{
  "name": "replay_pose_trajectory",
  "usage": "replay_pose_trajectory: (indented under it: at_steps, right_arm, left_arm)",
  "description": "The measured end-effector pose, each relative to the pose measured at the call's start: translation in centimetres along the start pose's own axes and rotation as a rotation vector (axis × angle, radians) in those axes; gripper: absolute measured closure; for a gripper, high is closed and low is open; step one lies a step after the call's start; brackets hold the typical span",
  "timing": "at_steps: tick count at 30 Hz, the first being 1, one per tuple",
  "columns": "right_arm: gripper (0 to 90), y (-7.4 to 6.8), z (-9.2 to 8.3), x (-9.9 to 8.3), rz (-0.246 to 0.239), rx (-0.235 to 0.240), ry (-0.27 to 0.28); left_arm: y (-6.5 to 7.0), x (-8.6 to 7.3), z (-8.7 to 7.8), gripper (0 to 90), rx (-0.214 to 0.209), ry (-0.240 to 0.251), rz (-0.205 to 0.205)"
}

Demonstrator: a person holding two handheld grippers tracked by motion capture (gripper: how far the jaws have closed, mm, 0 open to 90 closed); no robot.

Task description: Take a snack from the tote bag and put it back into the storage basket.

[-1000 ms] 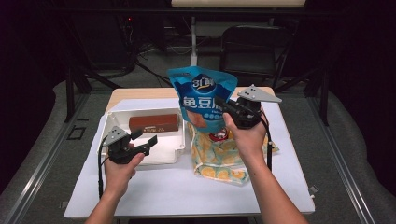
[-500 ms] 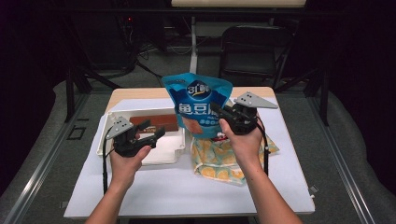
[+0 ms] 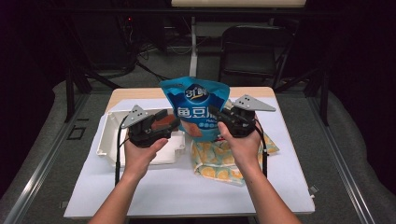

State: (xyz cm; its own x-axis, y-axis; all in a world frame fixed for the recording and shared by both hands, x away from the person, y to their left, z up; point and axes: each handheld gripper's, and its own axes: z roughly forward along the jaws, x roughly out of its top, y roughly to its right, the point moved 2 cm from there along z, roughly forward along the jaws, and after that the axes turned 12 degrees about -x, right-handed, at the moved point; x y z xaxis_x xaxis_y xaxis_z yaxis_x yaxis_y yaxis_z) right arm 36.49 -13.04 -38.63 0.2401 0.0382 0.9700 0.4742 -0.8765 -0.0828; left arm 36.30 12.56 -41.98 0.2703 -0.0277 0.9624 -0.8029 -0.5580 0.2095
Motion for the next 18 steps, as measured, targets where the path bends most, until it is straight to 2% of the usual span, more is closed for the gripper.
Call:
replay_pose_trajectory:
  at_steps: [5, 9, 12, 16, 18]
  right_arm:
    - [90.0, -0.3, 0.1, -0.3, -0.01, 0.008, -0.007]
    - [90.0, -0.6, 0.1, -0.6, -0.014, 0.018, -0.006]
    - [90.0, -0.9, 0.2, -0.7, -0.027, 0.028, -0.007]
    - [90.0, -1.2, 0.3, -0.8, -0.034, 0.023, -0.002]
    - [90.0, -1.4, 0.3, -0.7, -0.035, 0.022, 0.006]
  left_arm:
    - [0.4, 0.6, 0.9, 39.9, -0.013, 0.012, 0.005]
    - [0.7, 0.9, 1.2, 47.9, -0.007, 0.03, 0.002]
    - [0.8, 0.8, 1.5, 54.2, 0.015, 0.032, -0.003]
    - [0.9, 0.9, 1.5, 75.9, 0.006, 0.047, 0.003]
    - [1.0, 1.0, 1.5, 81.4, 0.011, 0.049, 0.004]
